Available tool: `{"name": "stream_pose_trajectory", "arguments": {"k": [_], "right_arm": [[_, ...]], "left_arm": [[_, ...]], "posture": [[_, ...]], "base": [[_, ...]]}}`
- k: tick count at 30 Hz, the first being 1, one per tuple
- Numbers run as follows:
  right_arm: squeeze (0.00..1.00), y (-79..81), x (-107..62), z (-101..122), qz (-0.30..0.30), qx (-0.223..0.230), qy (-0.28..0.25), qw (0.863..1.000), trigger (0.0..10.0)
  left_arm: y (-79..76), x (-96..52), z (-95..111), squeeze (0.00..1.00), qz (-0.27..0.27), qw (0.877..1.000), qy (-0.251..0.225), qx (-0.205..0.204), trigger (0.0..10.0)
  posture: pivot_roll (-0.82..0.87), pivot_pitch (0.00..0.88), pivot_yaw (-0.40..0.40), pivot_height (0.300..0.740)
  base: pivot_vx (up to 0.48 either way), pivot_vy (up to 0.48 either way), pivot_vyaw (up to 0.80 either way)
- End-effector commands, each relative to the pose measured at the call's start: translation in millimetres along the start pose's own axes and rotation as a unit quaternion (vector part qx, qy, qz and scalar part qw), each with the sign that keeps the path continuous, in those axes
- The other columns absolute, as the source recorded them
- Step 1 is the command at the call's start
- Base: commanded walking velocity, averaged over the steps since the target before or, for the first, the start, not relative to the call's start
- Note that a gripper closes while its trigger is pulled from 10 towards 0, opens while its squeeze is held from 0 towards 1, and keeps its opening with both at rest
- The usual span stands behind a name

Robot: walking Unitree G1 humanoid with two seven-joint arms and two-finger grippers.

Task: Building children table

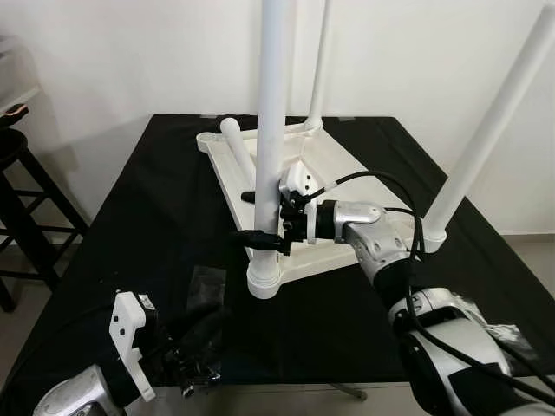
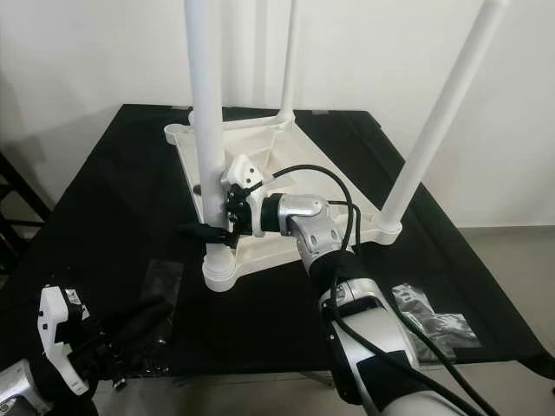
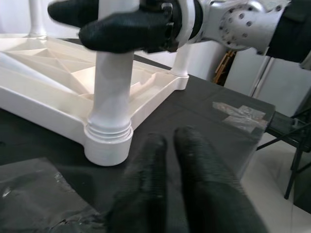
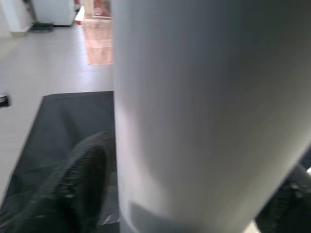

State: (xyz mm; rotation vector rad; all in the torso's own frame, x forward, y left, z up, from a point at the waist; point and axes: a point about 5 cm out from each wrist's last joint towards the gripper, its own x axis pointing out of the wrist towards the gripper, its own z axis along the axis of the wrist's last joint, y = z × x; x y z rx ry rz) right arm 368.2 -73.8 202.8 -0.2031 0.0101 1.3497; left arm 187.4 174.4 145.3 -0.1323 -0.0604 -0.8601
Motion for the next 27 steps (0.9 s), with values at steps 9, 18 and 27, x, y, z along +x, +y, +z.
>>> {"name": "stream_pose_trajectory", "arguments": {"k": [9,18,27], "right_arm": [[0.0,-6.3,-27.9,-1,0.029,0.004,0.001,1.0,0.0],[0.0,9.8,-69.5,-25,-0.04,0.03,0.024,0.998,0.0],[0.0,88.0,-122.4,-67,-0.511,0.114,0.167,0.835,0.0]], "left_arm": [[-3.1,6.4,4,0.0,-0.034,0.999,-0.007,-0.012,0.0],[2.3,21.0,1,0.0,-0.04,0.999,-0.021,-0.029,10.0],[11.9,29.9,-3,0.0,-0.062,0.998,0.012,-0.012,10.0]], "posture": [[0.02,0.025,-0.059,0.74],[-0.04,0.053,-0.05,0.74],[-0.08,0.042,-0.023,0.74]], "base": [[0.0,0.0,0.0],[0.0,0.0,0.0],[0.0,0.0,0.0]]}}
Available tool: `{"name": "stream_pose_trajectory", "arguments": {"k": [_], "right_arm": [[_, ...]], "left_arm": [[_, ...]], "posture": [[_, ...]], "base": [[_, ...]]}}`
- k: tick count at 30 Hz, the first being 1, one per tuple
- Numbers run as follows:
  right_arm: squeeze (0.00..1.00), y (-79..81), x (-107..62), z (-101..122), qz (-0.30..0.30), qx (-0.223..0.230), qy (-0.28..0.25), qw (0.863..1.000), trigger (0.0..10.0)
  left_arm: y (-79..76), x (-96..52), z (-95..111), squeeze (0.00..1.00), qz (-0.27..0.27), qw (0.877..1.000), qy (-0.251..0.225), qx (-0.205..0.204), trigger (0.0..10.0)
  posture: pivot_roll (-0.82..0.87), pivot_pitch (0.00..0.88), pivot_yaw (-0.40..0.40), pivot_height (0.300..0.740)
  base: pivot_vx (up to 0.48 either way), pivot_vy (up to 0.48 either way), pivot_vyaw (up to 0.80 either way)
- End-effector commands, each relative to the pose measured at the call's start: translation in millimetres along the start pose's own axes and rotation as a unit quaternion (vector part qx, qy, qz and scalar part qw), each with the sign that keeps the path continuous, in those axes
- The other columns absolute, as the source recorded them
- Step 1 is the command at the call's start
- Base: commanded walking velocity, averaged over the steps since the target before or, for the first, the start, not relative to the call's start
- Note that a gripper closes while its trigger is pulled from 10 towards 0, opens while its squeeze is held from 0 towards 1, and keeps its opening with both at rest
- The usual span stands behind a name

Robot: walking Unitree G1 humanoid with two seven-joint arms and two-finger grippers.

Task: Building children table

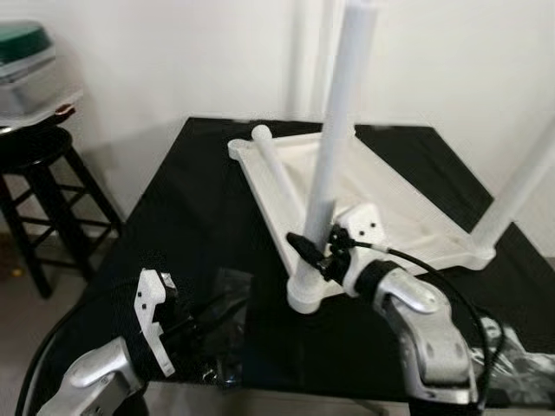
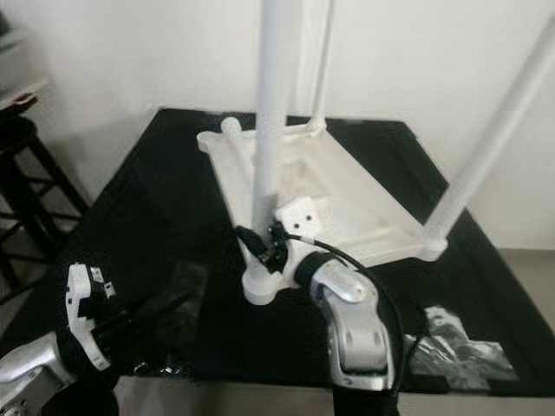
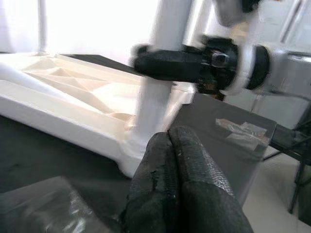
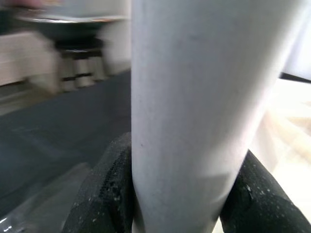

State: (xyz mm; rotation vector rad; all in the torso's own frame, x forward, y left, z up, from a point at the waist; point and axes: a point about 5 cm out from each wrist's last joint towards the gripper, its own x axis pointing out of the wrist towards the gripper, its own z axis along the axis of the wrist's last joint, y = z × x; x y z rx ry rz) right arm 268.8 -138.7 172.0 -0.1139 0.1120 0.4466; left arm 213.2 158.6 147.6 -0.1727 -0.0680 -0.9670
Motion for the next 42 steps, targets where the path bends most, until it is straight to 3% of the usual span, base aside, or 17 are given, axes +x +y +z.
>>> {"name": "stream_pose_trajectory", "arguments": {"k": [1,5,6,7,8,9,10,11,13,14,15,17,18,23,30,31,42], "right_arm": [[0.0,-47.7,-20.3,-36,-0.125,-0.022,0.108,0.986,0.0],[0.0,-59.3,-9.4,-28,-0.127,-0.042,0.094,0.987,0.0],[0.0,-56.5,-2.5,-22,-0.114,-0.053,0.09,0.988,8.7],[0.0,-52.5,8.4,-13,-0.086,-0.054,0.067,0.992,10.0],[0.0,-52.5,8.4,-13,-0.086,-0.054,0.067,0.992,10.0],[1.0,-47.6,20.5,-4,-0.039,-0.044,0.043,0.997,10.0],[1.0,-47.6,20.5,-4,-0.039,-0.044,0.043,0.997,10.0],[1.0,-34.0,35.2,25,0.055,-0.011,-0.02,0.998,10.0],[1.0,-22.0,37.2,51,0.179,-0.029,-0.084,0.98,10.0],[1.0,-22.0,37.2,51,0.179,-0.029,-0.084,0.98,10.0],[0.67,-19.4,34.5,57,0.249,-0.037,-0.097,0.963,10.0],[0.67,-18.3,32.0,59,0.289,-0.039,-0.1,0.951,10.0],[0.0,-20.5,31.9,58,0.326,-0.049,-0.092,0.94,10.0],[0.0,-34.0,49.4,55,0.41,-0.09,-0.054,0.906,10.0],[0.0,-46.1,71.5,69,0.412,-0.079,-0.058,0.906,10.0],[0.0,-48.8,74.5,70,0.407,-0.072,-0.058,0.909,0.8],[0.0,-57.6,73.9,63,0.446,-0.055,-0.049,0.892,0.0]], "left_arm": [[4.2,2.5,-4,0.0,-0.015,1.0,0.024,0.006,10.0],[4.0,5.7,-6,0.0,-0.029,0.999,0.035,0.012,10.0],[4.1,6.5,-7,0.0,-0.03,0.999,0.036,0.012,10.0],[4.6,7.3,-8,0.0,-0.029,0.999,0.036,0.011,10.0],[4.6,7.3,-8,0.0,-0.029,0.999,0.036,0.011,10.0],[5.3,8.2,-9,0.0,-0.027,0.999,0.034,0.009,10.0],[5.3,8.2,-9,0.0,-0.027,0.999,0.034,0.009,10.0],[6.6,9.6,-11,0.0,-0.026,0.999,0.034,0.007,10.0],[7.2,10.2,-12,0.0,-0.028,0.999,0.035,0.005,10.0],[7.2,10.2,-12,0.0,-0.028,0.999,0.035,0.005,10.0],[7.2,10.5,-12,0.0,-0.029,0.999,0.035,0.004,10.0],[7.2,10.7,-12,0.0,-0.03,0.999,0.036,0.003,10.0],[7.6,11.1,-13,0.0,-0.031,0.999,0.036,0.002,10.0],[7.6,10.7,-14,0.0,-0.032,0.999,0.038,0.001,10.0],[6.3,9.2,-15,0.0,-0.033,0.999,0.041,0.0,10.0],[5.9,8.9,-15,0.0,-0.034,0.999,0.042,-0.001,10.0],[3.6,8.7,-16,0.0,-0.037,0.998,0.042,-0.006,10.0]], "posture": [[-0.08,0.042,-0.023,0.74],[-0.07,0.032,-0.031,0.74],[-0.06,0.024,-0.037,0.74],[-0.05,0.012,-0.039,0.74],[-0.05,0.012,-0.039,0.74],[-0.04,0.001,-0.039,0.74],[-0.04,0.001,-0.039,0.74],[-0.04,0.0,-0.035,0.74],[-0.04,0.0,-0.034,0.74],[-0.04,0.0,-0.034,0.74],[-0.03,0.0,-0.034,0.74],[-0.03,0.0,-0.034,0.74],[-0.02,0.0,-0.038,0.74],[0.0,0.0,-0.037,0.74],[0.02,0.0,-0.038,0.74],[0.02,0.0,-0.04,0.74],[0.02,0.0,-0.044,0.74]], "base": [[0.0,0.0,0.0],[0.0,0.0,0.0],[0.0,0.0,0.0],[0.0,0.0,0.0],[0.0,0.0,0.0],[0.0,0.0,0.0],[0.0,0.0,0.0],[0.0,0.0,0.0],[0.0,0.0,0.0],[0.0,0.0,0.0],[0.0,0.0,0.0],[0.0,0.0,0.0],[0.0,0.0,0.0],[0.0,0.0,0.0],[0.0,0.0,0.0],[0.0,0.0,0.0],[0.0,0.0,0.0]]}}
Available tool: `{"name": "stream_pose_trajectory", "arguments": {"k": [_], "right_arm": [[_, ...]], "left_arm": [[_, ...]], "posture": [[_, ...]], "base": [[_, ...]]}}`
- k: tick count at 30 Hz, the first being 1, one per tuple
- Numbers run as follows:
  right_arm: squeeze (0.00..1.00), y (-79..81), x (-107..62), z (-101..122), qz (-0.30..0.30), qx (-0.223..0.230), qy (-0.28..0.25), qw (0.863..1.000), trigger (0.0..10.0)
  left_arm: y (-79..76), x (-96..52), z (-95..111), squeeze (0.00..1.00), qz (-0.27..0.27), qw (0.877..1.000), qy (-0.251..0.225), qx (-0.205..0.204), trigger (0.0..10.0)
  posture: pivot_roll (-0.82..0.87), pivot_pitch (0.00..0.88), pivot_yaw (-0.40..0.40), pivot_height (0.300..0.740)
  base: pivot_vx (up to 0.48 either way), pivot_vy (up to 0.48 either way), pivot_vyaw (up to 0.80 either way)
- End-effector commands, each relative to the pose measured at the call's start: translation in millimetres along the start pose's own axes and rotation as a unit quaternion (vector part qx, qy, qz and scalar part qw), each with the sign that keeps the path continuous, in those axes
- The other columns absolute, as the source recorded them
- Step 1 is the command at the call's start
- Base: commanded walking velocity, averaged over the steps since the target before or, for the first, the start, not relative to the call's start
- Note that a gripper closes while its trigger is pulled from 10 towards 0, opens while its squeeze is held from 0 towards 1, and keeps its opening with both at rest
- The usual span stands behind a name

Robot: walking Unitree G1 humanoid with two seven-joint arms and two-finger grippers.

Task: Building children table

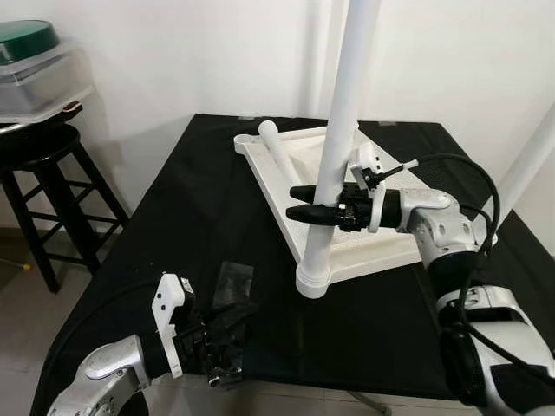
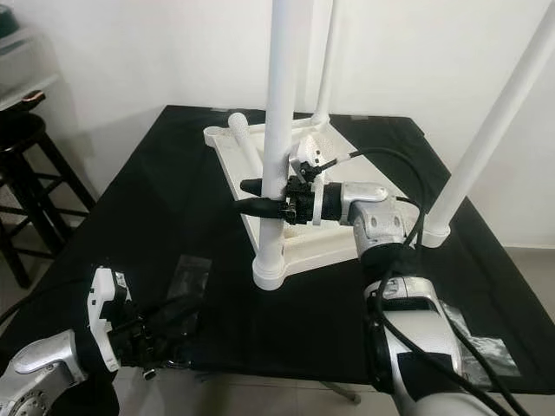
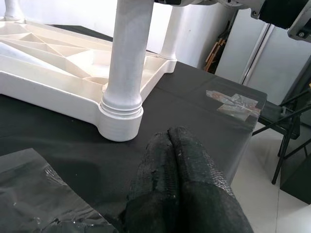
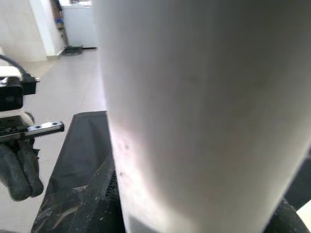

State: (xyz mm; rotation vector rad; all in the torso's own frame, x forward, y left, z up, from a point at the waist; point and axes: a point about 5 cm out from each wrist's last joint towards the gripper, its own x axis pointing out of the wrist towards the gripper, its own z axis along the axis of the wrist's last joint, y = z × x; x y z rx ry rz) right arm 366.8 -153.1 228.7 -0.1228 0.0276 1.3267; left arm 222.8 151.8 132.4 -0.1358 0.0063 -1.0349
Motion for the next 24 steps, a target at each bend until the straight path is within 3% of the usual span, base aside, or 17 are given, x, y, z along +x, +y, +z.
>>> {"name": "stream_pose_trajectory", "arguments": {"k": [1,5,6,7,8,9,10,11,12,13,14,16,19,20,23,24], "right_arm": [[0.0,1.9,2.1,1,0.028,-0.009,0.007,1.0,0.0],[0.0,5.3,-0.7,-11,0.009,-0.017,0.031,0.999,0.0],[0.0,8.2,-1.0,-23,-0.028,-0.019,0.054,0.998,0.0],[0.0,8.2,-1.0,-23,-0.028,-0.019,0.054,0.998,0.0],[0.0,15.2,9.1,-46,-0.167,0.027,0.07,0.983,0.0],[0.0,40.9,17.8,-73,-0.294,0.082,0.089,0.948,0.0],[0.0,40.9,17.8,-73,-0.294,0.082,0.089,0.948,0.0],[0.0,61.5,14.2,-87,-0.388,0.125,0.104,0.907,0.0],[0.0,74.7,9.2,-93,-0.44,0.151,0.112,0.878,0.0],[0.0,86.6,12.5,-91,-0.43,0.133,0.113,0.886,0.0],[0.0,86.6,12.5,-91,-0.43,0.133,0.113,0.886,0.0],[0.0,80.6,12.8,-82,-0.397,0.097,0.113,0.906,0.0],[0.0,74.3,11.2,-80,-0.39,0.086,0.116,0.91,0.0],[0.0,66.1,9.2,-77,-0.388,0.083,0.118,0.91,10.0],[0.0,66.1,9.2,-77,-0.388,0.083,0.118,0.91,10.0],[0.0,57.9,7.8,-72,-0.385,0.079,0.112,0.913,10.0]], "left_arm": [[-2.3,0.0,0,0.0,-0.006,1.0,0.0,-0.003,10.0],[-2.7,0.7,-1,0.0,-0.008,1.0,0.0,-0.005,10.0],[-2.9,0.8,-1,0.0,-0.009,1.0,-0.001,-0.006,10.0],[-2.9,0.8,-1,0.0,-0.009,1.0,-0.001,-0.006,10.0],[-2.6,-0.1,-1,0.0,-0.008,1.0,-0.002,-0.006,10.0],[-1.5,-1.4,0,0.0,-0.007,1.0,-0.004,-0.006,10.0],[-1.5,-1.4,0,0.0,-0.007,1.0,-0.004,-0.006,10.0],[-0.5,-2.2,1,0.0,-0.005,1.0,-0.006,-0.005,10.0],[0.2,-2.7,2,0.0,-0.005,1.0,-0.006,-0.005,10.0],[1.8,-2.6,1,0.0,-0.005,1.0,-0.006,-0.005,10.0],[1.8,-2.6,1,0.0,-0.005,1.0,-0.006,-0.005,10.0],[5.3,0.3,0,0.0,-0.013,1.0,-0.004,-0.008,10.0],[6.4,1.7,-1,0.0,-0.016,1.0,-0.002,-0.009,10.0],[7.2,2.5,-1,0.0,-0.016,1.0,-0.002,-0.009,10.0],[7.2,2.5,-1,0.0,-0.016,1.0,-0.002,-0.009,10.0],[7.7,2.8,-1,0.0,-0.01,1.0,-0.006,-0.008,10.0]], "posture": [[0.02,0.0,-0.044,0.74],[0.01,0.0,-0.06,0.74],[0.0,0.0,-0.071,0.74],[0.0,0.0,-0.071,0.74],[0.0,0.0,-0.083,0.74],[-0.01,0.0,-0.071,0.74],[-0.01,0.0,-0.071,0.74],[-0.02,0.0,-0.068,0.74],[-0.02,0.0,-0.068,0.74],[-0.04,0.0,-0.051,0.74],[-0.04,0.0,-0.051,0.74],[-0.05,0.0,-0.047,0.74],[-0.05,0.0,-0.061,0.74],[-0.04,0.0,-0.067,0.74],[-0.04,0.0,-0.067,0.74],[-0.04,0.0,-0.067,0.74]], "base": [[0.0,0.0,0.0],[0.0,0.0,0.0],[0.0,0.0,0.0],[0.0,0.0,0.0],[0.0,0.0,0.0],[0.0,0.0,0.0],[0.0,0.0,0.0],[0.0,0.0,0.0],[0.0,0.0,0.0],[0.0,0.0,0.0],[0.0,0.0,0.0],[0.0,0.0,0.0],[0.0,0.0,0.0],[0.0,0.0,0.0],[0.0,0.0,0.0],[0.0,0.0,0.0]]}}
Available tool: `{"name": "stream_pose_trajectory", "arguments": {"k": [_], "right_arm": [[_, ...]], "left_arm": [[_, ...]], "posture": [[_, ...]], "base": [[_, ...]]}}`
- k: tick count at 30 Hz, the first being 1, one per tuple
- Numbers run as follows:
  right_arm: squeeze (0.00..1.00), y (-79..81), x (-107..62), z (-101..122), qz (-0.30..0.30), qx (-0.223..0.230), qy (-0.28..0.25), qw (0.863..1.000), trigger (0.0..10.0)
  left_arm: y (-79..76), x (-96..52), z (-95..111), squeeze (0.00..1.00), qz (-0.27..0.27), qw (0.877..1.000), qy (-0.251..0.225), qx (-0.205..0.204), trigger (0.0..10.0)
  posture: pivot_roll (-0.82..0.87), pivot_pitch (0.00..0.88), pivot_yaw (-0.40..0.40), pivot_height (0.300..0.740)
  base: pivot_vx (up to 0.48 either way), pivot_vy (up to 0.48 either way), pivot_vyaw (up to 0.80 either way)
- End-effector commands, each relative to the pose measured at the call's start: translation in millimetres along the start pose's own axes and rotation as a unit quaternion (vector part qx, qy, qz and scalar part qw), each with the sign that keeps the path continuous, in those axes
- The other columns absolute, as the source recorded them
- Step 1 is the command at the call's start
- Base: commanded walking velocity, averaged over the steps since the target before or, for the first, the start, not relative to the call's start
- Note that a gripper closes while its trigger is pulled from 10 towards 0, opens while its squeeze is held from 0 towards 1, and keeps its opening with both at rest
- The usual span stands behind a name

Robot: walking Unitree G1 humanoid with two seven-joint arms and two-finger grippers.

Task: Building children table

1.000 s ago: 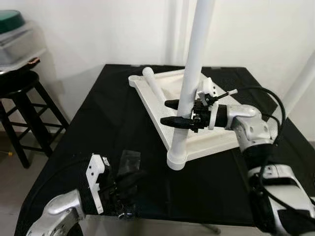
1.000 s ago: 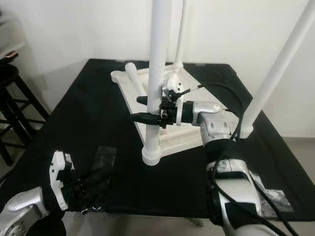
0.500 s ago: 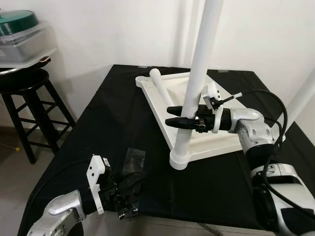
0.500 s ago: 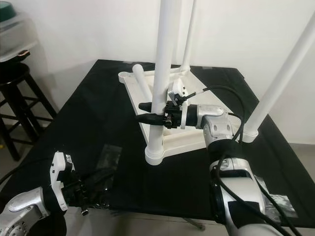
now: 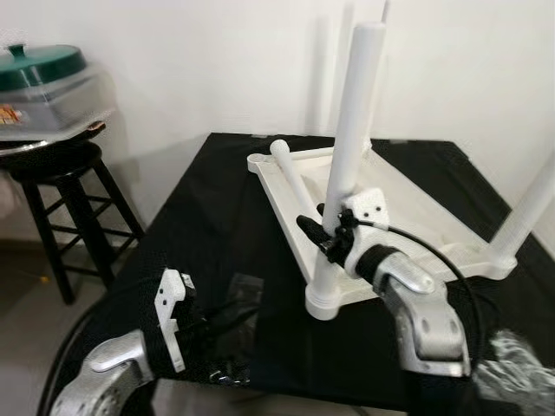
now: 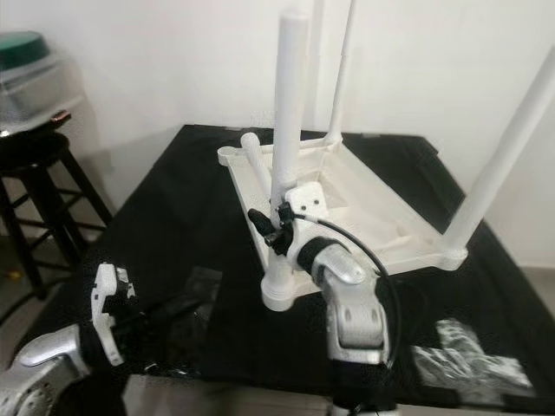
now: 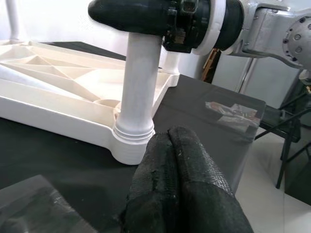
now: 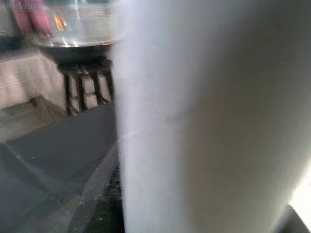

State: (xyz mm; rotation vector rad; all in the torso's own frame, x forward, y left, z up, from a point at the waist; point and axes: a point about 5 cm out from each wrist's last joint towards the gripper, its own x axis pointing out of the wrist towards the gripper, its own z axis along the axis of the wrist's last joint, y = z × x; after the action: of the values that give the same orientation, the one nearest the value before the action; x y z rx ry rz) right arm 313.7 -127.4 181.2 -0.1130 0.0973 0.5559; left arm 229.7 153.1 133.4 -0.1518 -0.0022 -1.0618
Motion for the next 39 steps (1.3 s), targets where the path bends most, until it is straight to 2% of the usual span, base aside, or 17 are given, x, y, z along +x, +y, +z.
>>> {"name": "stream_pose_trajectory", "arguments": {"k": [1,3,4,5,6,7,9,10,11,12,16,20,21,32,34,38,39], "right_arm": [[1.0,-13.4,8.3,-16,0.033,0.018,0.055,0.998,10.0],[1.0,-6.9,13.2,20,0.141,0.0,-0.012,0.99,10.0],[1.0,-6.9,13.2,20,0.141,0.0,-0.012,0.99,10.0],[1.0,-6.3,13.3,41,0.201,-0.034,-0.063,0.977,10.0],[1.0,-6.3,13.3,41,0.201,-0.034,-0.063,0.977,10.0],[0.87,-8.4,11.4,46,0.254,-0.058,-0.069,0.963,10.0],[0.87,-8.4,11.4,46,0.254,-0.058,-0.069,0.963,10.0],[0.0,-11.3,9.9,48,0.297,-0.069,-0.062,0.95,10.0],[0.0,-11.3,9.9,48,0.297,-0.069,-0.062,0.95,10.0],[0.0,-16.4,12.1,48,0.33,-0.078,-0.05,0.94,10.0],[0.0,-19.9,13.7,47,0.347,-0.082,-0.041,0.933,10.0],[0.0,-27.5,28.6,50,0.385,-0.055,-0.037,0.92,10.0],[0.0,-29.8,31.7,49,0.383,-0.046,-0.036,0.922,0.0],[0.0,-40.6,26.2,42,0.414,-0.013,-0.043,0.909,0.0],[0.0,-43.4,25.1,39,0.407,-0.015,-0.045,0.912,0.0],[0.0,-44.3,19.2,31,0.36,-0.015,-0.053,0.931,0.0],[0.0,-39.0,16.8,22,0.321,-0.014,-0.047,0.946,0.0]], "left_arm": [[1.8,0.7,-3,0.0,0.011,1.0,-0.004,-0.002,10.0],[2.5,1.8,-3,0.0,0.015,1.0,-0.007,-0.001,10.0],[2.5,1.8,-3,0.0,0.015,1.0,-0.007,-0.001,10.0],[2.9,2.7,-4,0.0,0.011,1.0,-0.004,-0.002,10.0],[2.9,2.7,-4,0.0,0.011,1.0,-0.004,-0.002,10.0],[3.1,3.3,-4,0.0,0.009,1.0,-0.003,-0.004,10.0],[3.1,3.3,-4,0.0,0.009,1.0,-0.003,-0.004,10.0],[3.2,3.7,-4,0.0,0.008,1.0,-0.002,-0.005,10.0],[3.2,3.7,-4,0.0,0.008,1.0,-0.002,-0.005,10.0],[3.4,4.0,-5,0.0,0.006,1.0,-0.002,-0.006,10.0],[3.5,4.2,-5,0.0,0.006,1.0,-0.002,-0.006,10.0],[2.1,6.0,-4,0.0,0.003,1.0,0.0,-0.006,10.0],[1.3,6.5,-4,0.0,0.002,1.0,0.0,-0.006,10.0],[-1.7,7.1,-5,0.0,-0.003,1.0,-0.003,-0.01,10.0],[-1.7,7.3,-4,0.0,-0.004,1.0,-0.003,-0.01,10.0],[-1.7,7.0,-4,0.0,-0.004,1.0,-0.004,-0.011,10.0],[-1.7,6.4,-4,0.0,-0.004,1.0,-0.005,-0.011,10.0]], "posture": [[-0.04,0.0,-0.073,0.74],[-0.04,0.0,-0.073,0.74],[-0.04,0.0,-0.073,0.74],[-0.04,0.0,-0.072,0.74],[-0.04,0.0,-0.072,0.74],[-0.03,0.0,-0.069,0.74],[-0.03,0.0,-0.069,0.74],[-0.03,0.0,-0.068,0.74],[-0.03,0.0,-0.068,0.74],[-0.02,0.0,-0.066,0.74],[-0.02,0.0,-0.066,0.74],[0.0,0.0,-0.071,0.74],[0.0,0.0,-0.071,0.74],[-0.01,0.0,-0.059,0.74],[-0.01,0.0,-0.06,0.74],[-0.03,0.0,-0.058,0.74],[-0.03,0.0,-0.064,0.74]], "base": [[0.0,0.0,0.0],[0.0,0.0,0.0],[0.0,0.0,0.0],[0.0,0.0,0.0],[0.0,0.0,0.0],[0.0,0.0,0.0],[0.0,0.0,0.0],[0.0,0.0,0.0],[0.0,0.0,0.0],[0.0,0.0,0.0],[0.0,0.0,0.0],[0.0,0.0,0.0],[0.0,0.0,0.0],[0.0,0.0,0.0],[0.0,0.0,0.0],[0.0,0.0,0.0],[0.0,0.0,0.0]]}}
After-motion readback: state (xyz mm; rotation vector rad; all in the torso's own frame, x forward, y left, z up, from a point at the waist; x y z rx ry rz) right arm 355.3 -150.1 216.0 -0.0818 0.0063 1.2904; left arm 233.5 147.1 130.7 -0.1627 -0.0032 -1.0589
